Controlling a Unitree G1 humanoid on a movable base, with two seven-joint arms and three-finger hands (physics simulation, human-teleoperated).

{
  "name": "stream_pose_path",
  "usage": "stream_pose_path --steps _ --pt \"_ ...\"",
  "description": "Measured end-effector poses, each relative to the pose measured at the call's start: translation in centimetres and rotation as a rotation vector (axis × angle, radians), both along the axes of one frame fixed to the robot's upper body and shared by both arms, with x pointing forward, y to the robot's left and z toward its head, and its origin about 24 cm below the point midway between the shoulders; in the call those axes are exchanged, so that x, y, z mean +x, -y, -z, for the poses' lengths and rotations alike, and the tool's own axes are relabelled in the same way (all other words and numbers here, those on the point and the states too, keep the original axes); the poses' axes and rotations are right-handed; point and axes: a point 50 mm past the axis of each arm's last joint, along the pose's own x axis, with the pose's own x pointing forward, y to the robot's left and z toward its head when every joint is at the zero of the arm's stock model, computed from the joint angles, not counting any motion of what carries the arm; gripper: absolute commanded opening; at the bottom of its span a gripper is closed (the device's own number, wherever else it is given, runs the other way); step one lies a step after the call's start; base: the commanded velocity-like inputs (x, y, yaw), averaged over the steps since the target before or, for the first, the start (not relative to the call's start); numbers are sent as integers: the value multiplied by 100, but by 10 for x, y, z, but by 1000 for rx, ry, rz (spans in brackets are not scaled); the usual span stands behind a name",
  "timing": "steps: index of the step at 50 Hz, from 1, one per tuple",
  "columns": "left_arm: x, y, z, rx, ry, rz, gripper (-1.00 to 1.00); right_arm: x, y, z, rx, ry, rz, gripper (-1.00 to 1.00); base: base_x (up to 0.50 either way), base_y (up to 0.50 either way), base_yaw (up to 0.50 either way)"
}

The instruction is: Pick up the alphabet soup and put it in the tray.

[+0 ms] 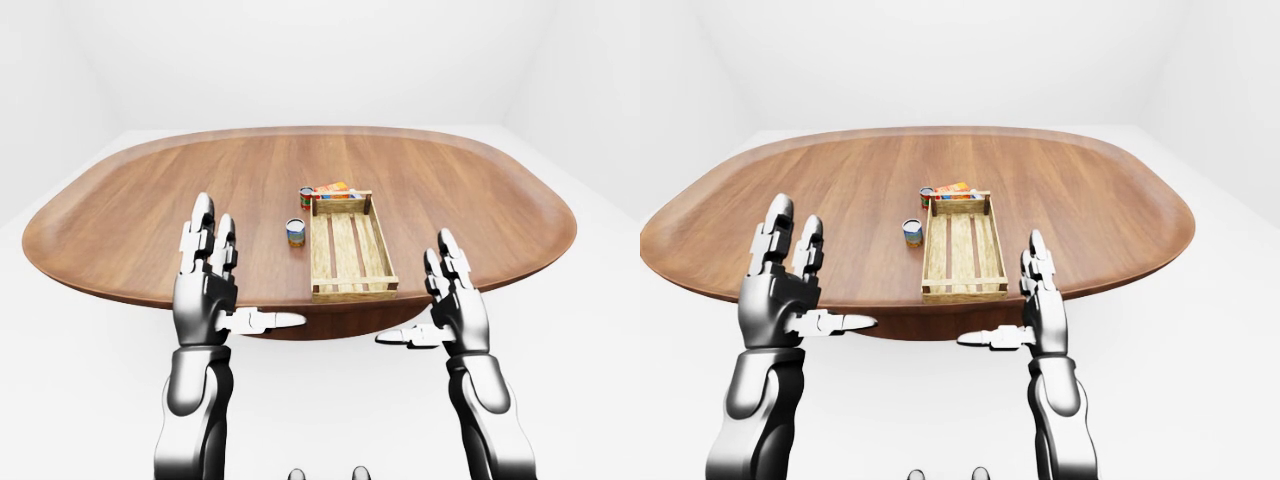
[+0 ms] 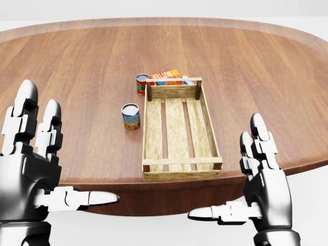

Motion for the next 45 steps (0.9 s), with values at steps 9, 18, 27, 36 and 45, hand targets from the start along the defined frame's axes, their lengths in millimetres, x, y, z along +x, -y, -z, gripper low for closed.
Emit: stream_pose_path --steps 9,18,27,36,45 --pt "0 0 1 -1 -3 0 100 -1 1 -3 20 16 -2 100 8 0 0" --pt "0 0 1 -1 -4 2 100 -5 0 -7 27 42 -30 100 50 0 0" --pt "-1 0 1 -1 -4 3 100 -6 -1 -8 29 55 -44 100 50 0 0" --pt "-1 0 1 -2 -4 4 100 -7 -2 -8 28 58 -51 100 50 0 0" --pt "0 0 1 -3 -3 5 100 -7 -2 -9 28 59 -55 100 50 0 0"
